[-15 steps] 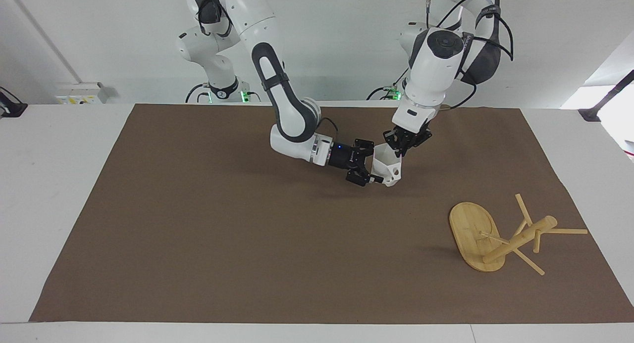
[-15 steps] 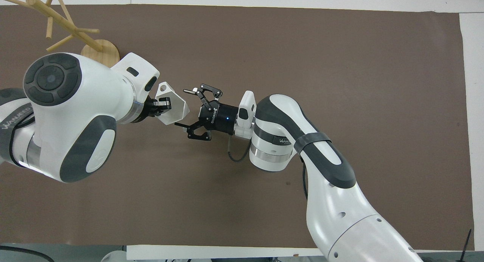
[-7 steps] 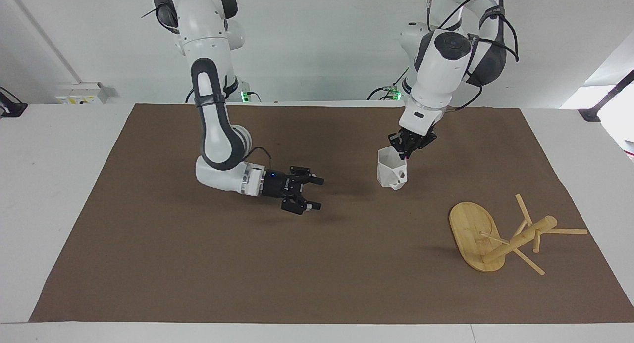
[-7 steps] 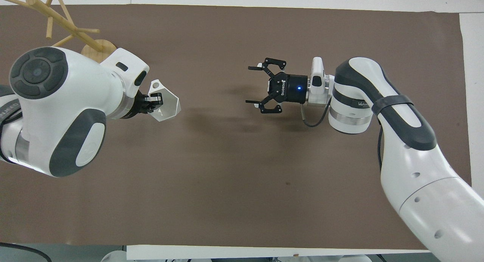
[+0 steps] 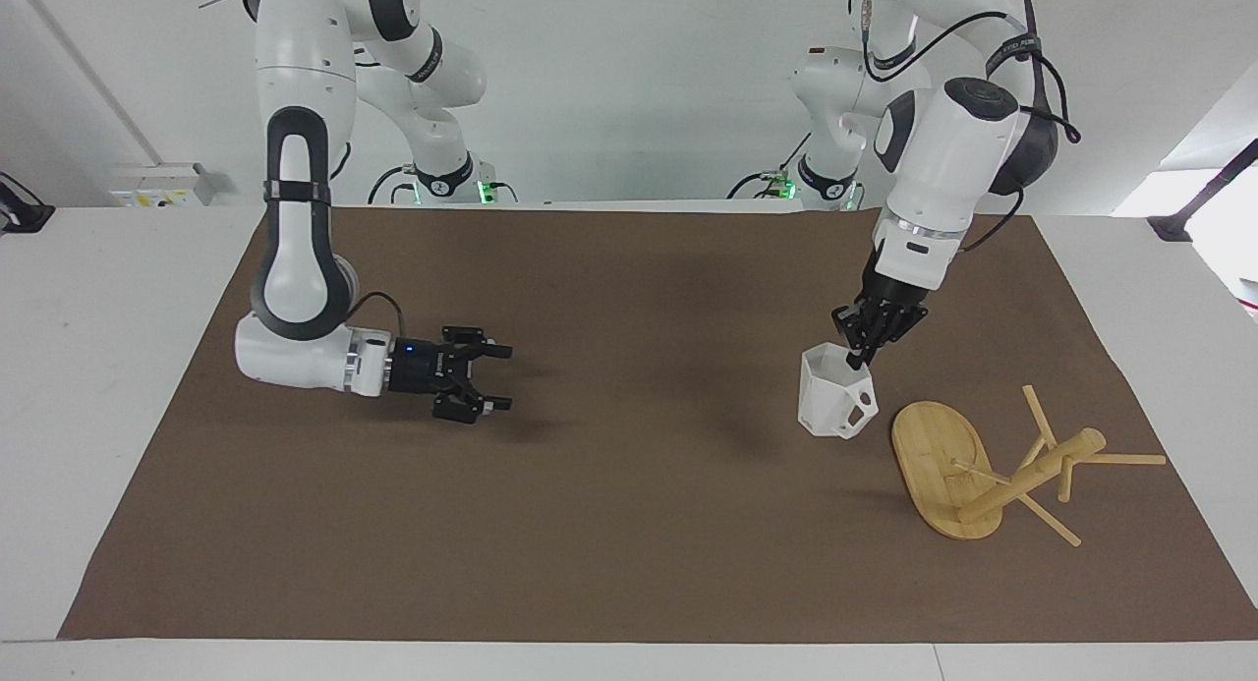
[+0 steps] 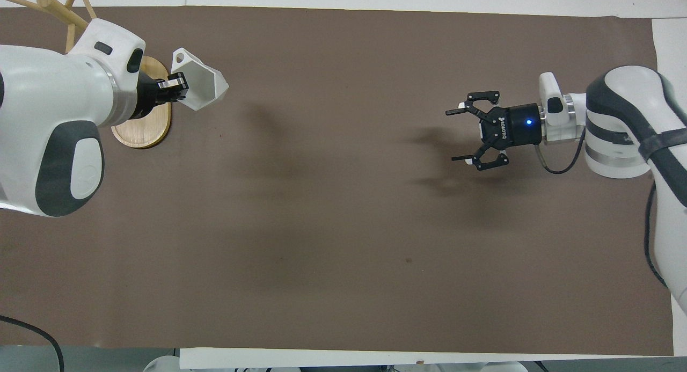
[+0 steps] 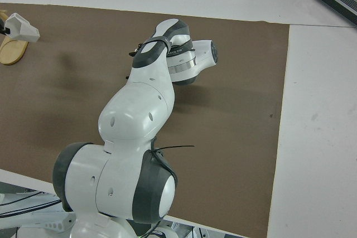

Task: Hang cup on rack
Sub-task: 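Open the right gripper and withdraw it while the left gripper lifts the mug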

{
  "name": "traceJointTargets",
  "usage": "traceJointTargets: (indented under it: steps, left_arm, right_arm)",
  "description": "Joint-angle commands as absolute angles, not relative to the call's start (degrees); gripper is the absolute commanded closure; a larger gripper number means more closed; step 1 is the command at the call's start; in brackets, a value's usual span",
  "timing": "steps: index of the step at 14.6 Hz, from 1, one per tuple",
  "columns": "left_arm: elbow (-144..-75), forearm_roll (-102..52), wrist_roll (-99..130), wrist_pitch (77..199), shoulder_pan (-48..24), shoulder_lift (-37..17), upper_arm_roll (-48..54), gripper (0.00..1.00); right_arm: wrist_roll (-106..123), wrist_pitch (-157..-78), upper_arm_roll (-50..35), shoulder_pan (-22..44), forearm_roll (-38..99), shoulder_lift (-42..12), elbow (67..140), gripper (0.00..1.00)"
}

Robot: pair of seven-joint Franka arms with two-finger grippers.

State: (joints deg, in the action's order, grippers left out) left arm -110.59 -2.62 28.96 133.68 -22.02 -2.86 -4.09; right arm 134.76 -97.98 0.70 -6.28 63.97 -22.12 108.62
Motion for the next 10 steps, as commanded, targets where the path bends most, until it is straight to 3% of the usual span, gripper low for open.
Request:
traceJointTargets:
  steps: [1, 4, 10]
  left_arm:
    - [-111.45, -3.52, 27.34, 140.42, -20.57, -4.65, -3.87, 1.0]
    - [-110.39, -3.52, 25.85, 142.03, -18.9, -6.85, -3.87, 1.0]
    - [-110.91, -5.44, 24.17, 143.61, -16.88, -7.21, -3.87, 1.0]
  right_arm:
    - [123.97, -96.95, 0.18, -10.01, 52.34, -14.88, 109.07, 0.0]
    - [109.03, -95.89, 0.18, -10.99, 39.42, -6.79, 108.81, 0.0]
    - [84.07, -91.59, -0.61, -11.25, 21.47, 3.06, 105.74, 0.0]
